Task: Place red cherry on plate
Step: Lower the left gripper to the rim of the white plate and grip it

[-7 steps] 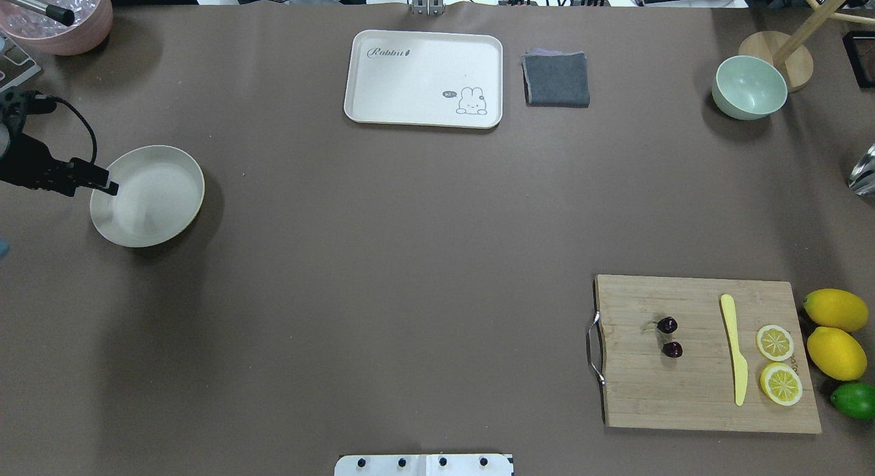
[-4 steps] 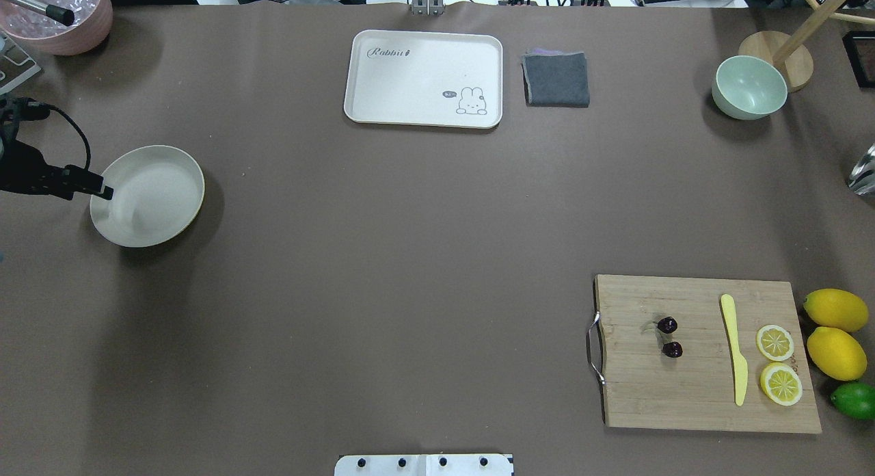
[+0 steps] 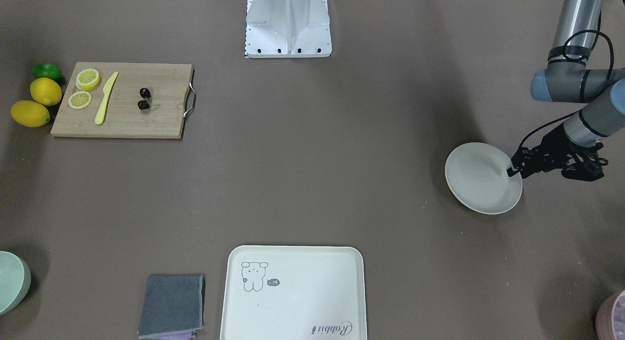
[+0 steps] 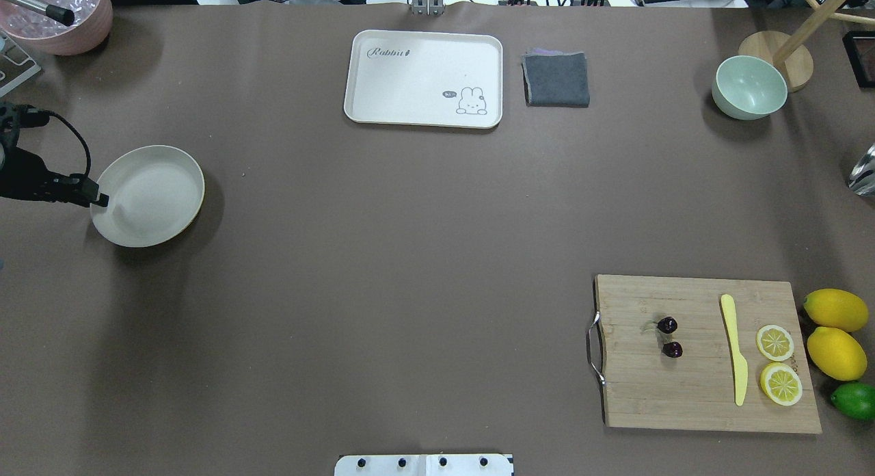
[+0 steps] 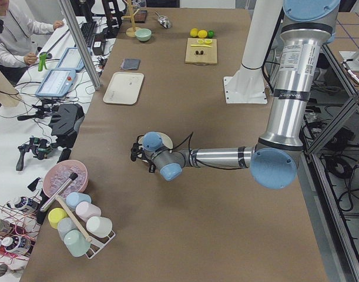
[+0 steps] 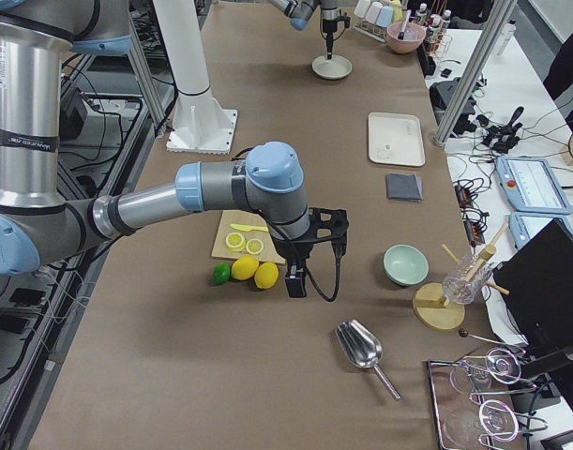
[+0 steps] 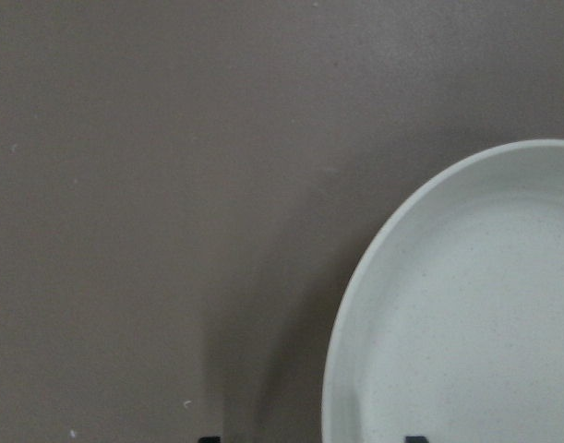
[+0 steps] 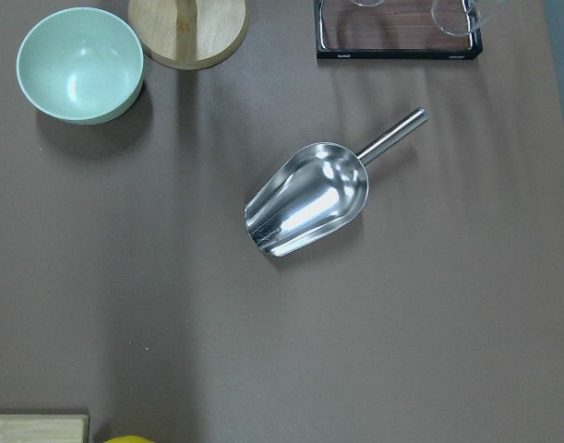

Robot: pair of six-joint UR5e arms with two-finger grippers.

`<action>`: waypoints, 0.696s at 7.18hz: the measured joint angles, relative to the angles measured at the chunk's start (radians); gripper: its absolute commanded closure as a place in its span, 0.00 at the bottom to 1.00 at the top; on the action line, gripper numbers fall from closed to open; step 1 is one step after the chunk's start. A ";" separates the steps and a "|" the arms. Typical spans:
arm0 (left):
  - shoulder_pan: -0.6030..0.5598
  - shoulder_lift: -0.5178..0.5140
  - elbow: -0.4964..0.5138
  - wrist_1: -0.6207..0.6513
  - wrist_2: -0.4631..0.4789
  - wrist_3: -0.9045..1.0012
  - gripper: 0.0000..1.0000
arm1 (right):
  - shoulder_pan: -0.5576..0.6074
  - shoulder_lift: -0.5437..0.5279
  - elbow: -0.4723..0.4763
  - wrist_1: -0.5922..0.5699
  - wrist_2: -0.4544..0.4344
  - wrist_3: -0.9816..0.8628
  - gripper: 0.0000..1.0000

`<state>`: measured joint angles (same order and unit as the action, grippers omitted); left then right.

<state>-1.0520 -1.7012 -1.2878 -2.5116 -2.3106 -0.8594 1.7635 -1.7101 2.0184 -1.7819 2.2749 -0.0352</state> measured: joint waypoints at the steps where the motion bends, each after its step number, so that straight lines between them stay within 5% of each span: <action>1: 0.001 -0.001 0.000 -0.004 -0.001 -0.022 1.00 | 0.000 0.000 -0.001 0.000 0.003 0.000 0.00; 5: -0.040 -0.009 -0.017 -0.006 -0.076 -0.040 1.00 | -0.007 0.002 -0.005 -0.001 0.016 0.001 0.00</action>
<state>-1.0922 -1.7100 -1.3048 -2.5172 -2.3864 -0.8996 1.7567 -1.7081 2.0134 -1.7825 2.2909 -0.0343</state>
